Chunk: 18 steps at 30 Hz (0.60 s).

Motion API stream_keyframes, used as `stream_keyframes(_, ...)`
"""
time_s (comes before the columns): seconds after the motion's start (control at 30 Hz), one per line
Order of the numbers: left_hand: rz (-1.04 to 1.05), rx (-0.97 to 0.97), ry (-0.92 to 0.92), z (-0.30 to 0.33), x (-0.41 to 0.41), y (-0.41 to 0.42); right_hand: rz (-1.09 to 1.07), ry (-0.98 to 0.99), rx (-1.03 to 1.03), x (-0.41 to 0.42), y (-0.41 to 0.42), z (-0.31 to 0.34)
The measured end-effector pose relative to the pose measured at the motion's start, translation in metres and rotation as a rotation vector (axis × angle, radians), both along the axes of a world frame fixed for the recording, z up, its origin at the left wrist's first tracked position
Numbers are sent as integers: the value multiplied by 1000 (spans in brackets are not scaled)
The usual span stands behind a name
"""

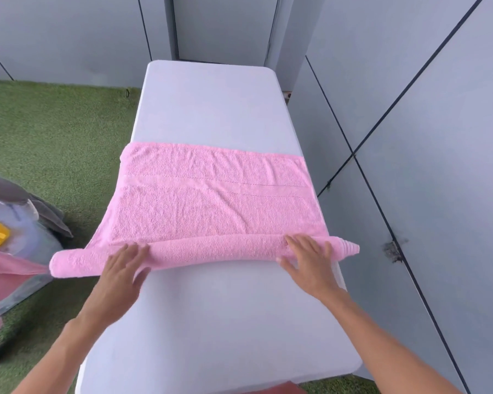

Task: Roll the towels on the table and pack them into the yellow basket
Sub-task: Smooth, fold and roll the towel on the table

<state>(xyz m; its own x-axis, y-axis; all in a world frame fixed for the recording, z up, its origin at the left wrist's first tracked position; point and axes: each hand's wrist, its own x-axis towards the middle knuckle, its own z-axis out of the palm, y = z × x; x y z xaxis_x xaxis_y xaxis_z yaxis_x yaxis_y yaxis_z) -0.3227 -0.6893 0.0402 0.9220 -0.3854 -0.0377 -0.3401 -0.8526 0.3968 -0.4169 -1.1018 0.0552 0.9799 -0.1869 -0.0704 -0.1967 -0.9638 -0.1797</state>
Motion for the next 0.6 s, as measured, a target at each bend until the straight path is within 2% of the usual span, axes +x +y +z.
stream_keyframes(0.1, -20, 67, 5, -11, -6, 0, 34, 87, -85, -3, -1, -14)
stream_keyframes(0.23, 17, 100, -93, -8, 3, -8, 8, 82, -67, 14, -3, -8)
stream_keyframes(0.3, 48, 149, -65, -10, 5, -8, 48, 133, -77, 17, -7, 0)
stream_keyframes(0.37, 61, 200, 39, -4, 7, -6, 113, 307, -28, 18, -15, 11)
stream_keyframes(0.43, 38, 233, 205, 7, 16, -3, 129, 553, 134, 24, -28, 20)
stream_keyframes(0.5, 8, 242, 377, 17, 28, 0, 91, 674, 294, 28, -35, 23)
stream_keyframes(0.57, 33, 117, 400, 21, 35, 1, 5, 563, 309, 30, -33, 23)
stream_keyframes(0.6, 51, 65, 301, 21, 33, 1, -37, 423, 248, 28, -28, 22)
